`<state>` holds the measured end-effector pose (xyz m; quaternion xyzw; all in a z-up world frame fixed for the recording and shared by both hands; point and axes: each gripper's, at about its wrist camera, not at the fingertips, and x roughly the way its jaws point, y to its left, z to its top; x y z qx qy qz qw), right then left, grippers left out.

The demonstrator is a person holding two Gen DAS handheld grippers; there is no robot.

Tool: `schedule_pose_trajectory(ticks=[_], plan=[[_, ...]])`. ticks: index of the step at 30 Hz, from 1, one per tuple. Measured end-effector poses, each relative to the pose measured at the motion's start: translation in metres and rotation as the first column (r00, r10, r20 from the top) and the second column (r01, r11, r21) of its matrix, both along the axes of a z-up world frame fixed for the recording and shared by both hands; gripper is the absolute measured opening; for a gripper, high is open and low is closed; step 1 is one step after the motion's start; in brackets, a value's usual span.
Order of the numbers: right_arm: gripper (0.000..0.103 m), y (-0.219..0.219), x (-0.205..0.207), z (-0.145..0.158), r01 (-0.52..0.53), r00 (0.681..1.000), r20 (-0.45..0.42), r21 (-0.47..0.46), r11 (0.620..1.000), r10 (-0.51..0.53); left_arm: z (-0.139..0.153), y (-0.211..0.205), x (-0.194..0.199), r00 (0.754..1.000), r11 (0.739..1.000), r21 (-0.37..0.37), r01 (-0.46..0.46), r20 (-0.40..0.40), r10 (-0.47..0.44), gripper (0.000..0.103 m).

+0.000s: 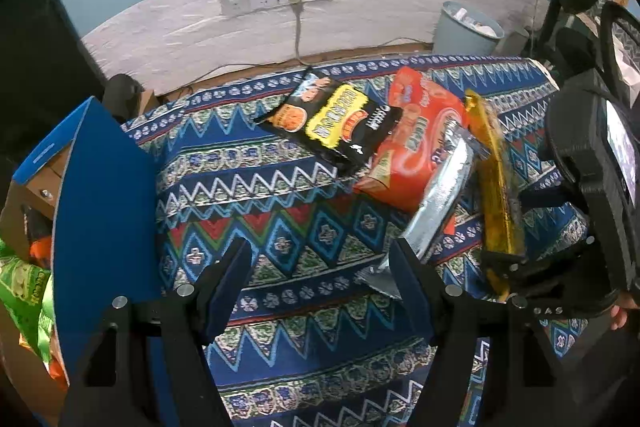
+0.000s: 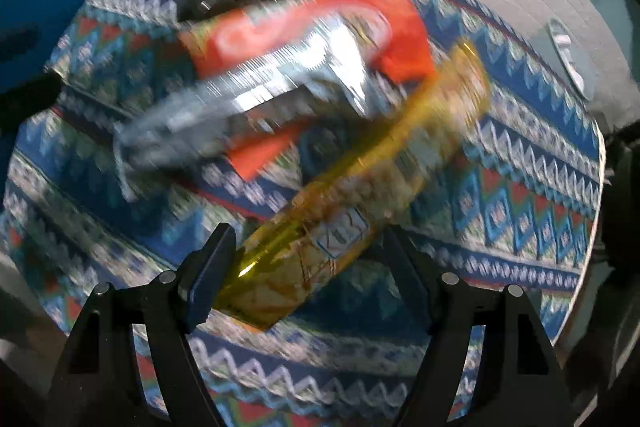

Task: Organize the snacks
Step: 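Grasp the long yellow bar bag with the right tool while the left tool grasps the silver packet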

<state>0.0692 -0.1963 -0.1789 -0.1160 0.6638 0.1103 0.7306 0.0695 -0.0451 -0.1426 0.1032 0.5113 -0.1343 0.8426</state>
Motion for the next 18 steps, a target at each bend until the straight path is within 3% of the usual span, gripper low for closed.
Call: schedule_pose_trajectory(ticks=[7,15,18], plan=[[0.076,-0.05,-0.02,-0.004,0.096,0.995,-0.033,-0.017,0.995,-0.096,-0.003,-0.024,0.004,0.997,0.997,-0.051,0.057,-0.044,-0.059,0.077],[0.076,-0.101,-0.041,-0.005,0.178,0.983,-0.04,-0.012,0.984,-0.178,-0.009,-0.059,0.004,0.99,0.99,-0.054,0.128,-0.044,-0.13,0.081],[0.076,-0.12,-0.041,-0.001,0.21,0.977,-0.032,0.029,0.977,-0.209,-0.016,-0.069,0.004,0.986,0.986,-0.049,0.158,-0.051,-0.161,0.081]])
